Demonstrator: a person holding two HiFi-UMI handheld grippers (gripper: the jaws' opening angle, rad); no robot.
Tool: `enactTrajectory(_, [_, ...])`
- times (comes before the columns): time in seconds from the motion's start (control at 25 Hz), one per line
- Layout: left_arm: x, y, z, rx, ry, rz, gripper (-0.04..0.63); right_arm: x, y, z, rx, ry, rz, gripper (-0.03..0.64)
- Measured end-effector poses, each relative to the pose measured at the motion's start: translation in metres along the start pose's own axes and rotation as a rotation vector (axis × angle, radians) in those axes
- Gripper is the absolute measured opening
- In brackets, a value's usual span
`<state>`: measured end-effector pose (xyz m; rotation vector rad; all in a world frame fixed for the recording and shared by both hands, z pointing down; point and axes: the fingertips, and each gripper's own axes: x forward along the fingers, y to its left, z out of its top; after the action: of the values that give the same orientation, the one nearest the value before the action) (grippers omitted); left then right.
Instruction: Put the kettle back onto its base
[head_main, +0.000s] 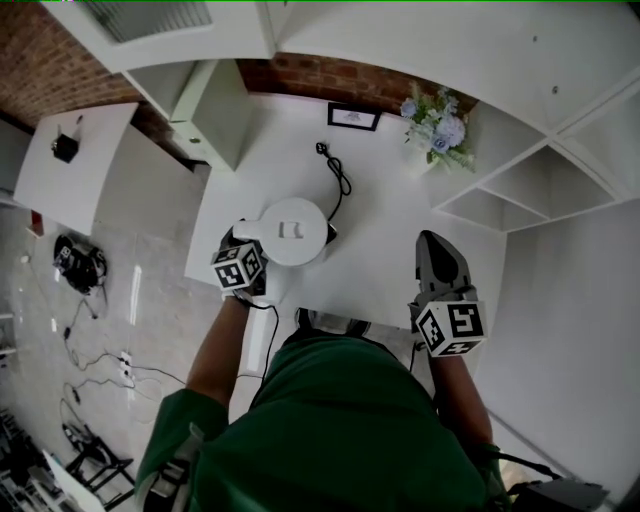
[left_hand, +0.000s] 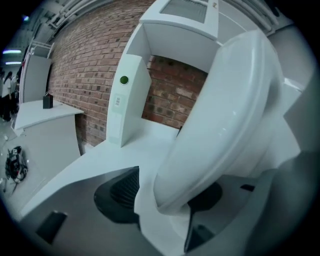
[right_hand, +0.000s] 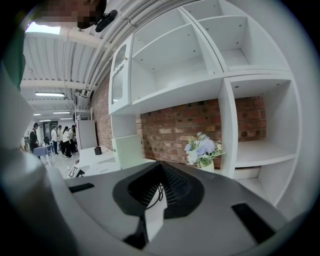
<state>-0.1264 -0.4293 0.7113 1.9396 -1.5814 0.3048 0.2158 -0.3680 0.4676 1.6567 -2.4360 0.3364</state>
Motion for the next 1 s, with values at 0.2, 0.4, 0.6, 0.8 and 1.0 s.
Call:
enactTrajectory(0.2, [-0.037,-0.008,-0.016,0.143,0.049,0.056,0.239,0.003,0.007,0.010,-0.010,-0.025,0.017,0.021])
enactTrajectory(0.4, [-0.088,-0.026,-0.035,0.244,0.114,-0.014,0.239,0.006,0.008,0.024,-0.008,-0.056,0.026,0.021])
enactTrajectory(0.6, [-0.128,-0.007,0.002,0.080,0.049,-0.058,0.242,0.010,0.002,0.044,-0.008,-0.095,0.033,0.021])
enactTrajectory(0.8, [-0.149,-0.017,0.044,0.195,0.071,-0.078,0.160,0.010,-0.003,0.066,-0.002,-0.143,0.041,0.021])
enactTrajectory(1.0, [-0.204,-0.007,0.160,0.036,-0.293,0.117,0.150,0.002,-0.005,0.098,-0.009,-0.213,0.048,0.021])
